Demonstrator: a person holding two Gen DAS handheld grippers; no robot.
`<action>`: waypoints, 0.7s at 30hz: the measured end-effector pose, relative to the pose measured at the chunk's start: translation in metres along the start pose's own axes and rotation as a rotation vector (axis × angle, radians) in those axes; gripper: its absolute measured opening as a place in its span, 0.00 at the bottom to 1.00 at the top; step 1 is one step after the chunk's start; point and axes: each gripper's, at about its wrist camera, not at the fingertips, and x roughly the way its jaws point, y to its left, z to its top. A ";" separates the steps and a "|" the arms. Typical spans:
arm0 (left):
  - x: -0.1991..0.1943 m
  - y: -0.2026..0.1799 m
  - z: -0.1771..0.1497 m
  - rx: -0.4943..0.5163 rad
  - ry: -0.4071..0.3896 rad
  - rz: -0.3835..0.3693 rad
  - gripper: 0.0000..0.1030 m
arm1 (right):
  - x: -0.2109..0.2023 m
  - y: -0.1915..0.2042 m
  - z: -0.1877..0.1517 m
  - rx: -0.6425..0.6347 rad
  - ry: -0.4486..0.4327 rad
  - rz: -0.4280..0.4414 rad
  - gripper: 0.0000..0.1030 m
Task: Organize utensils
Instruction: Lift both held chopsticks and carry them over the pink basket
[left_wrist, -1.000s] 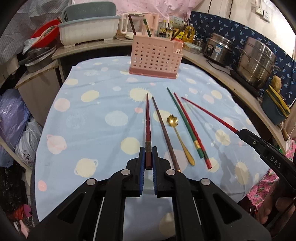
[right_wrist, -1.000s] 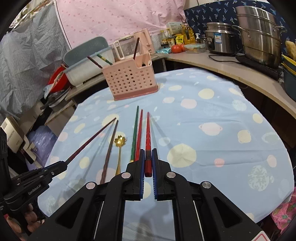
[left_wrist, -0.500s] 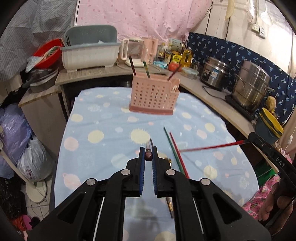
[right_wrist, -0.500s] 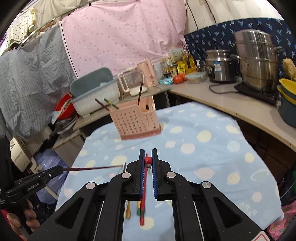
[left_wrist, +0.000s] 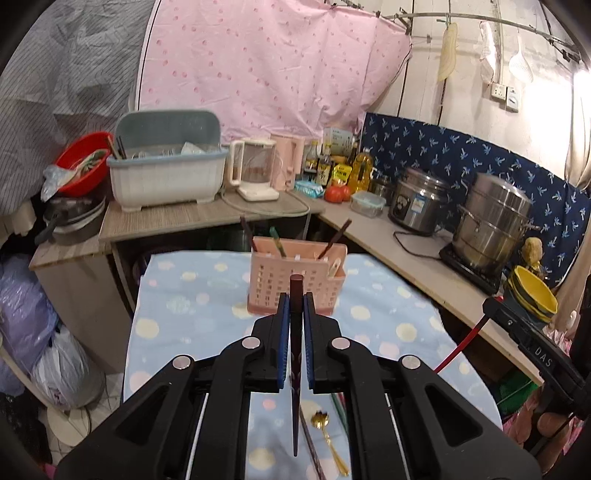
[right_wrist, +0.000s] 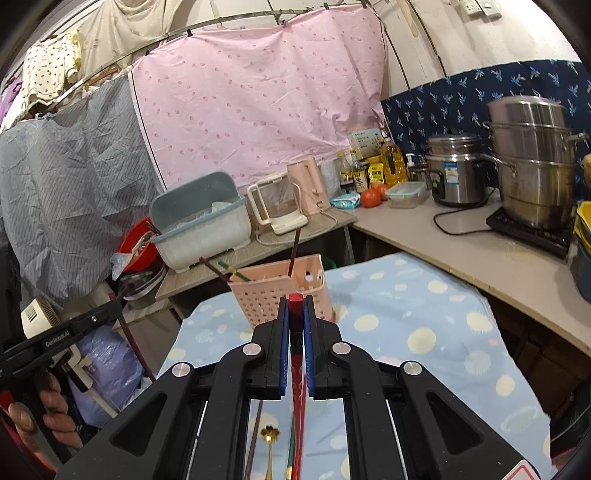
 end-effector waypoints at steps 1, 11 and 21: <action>0.002 0.000 0.008 0.003 -0.012 0.001 0.07 | 0.003 0.001 0.007 0.000 -0.007 0.005 0.07; 0.026 -0.004 0.096 -0.012 -0.150 -0.024 0.07 | 0.050 0.013 0.080 0.018 -0.090 0.048 0.07; 0.079 -0.009 0.157 -0.010 -0.230 -0.015 0.07 | 0.121 0.020 0.138 0.098 -0.154 0.089 0.07</action>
